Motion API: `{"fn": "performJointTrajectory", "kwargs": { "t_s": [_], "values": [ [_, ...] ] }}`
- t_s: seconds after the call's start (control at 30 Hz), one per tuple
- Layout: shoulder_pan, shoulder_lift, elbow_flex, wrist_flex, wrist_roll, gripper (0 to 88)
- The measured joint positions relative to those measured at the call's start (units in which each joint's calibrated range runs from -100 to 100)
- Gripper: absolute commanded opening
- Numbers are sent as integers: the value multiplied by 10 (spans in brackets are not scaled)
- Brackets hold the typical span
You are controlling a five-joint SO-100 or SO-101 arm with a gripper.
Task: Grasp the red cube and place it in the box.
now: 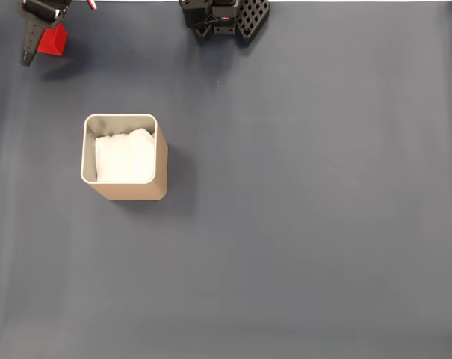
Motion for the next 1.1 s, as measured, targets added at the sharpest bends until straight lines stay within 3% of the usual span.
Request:
{"fn": "performJointTrajectory", "kwargs": {
  "t_s": [0.73, 1.1],
  "values": [
    [4, 0, 0, 0, 15, 267],
    [14, -1, 0, 0, 22, 282]
  ]
}}
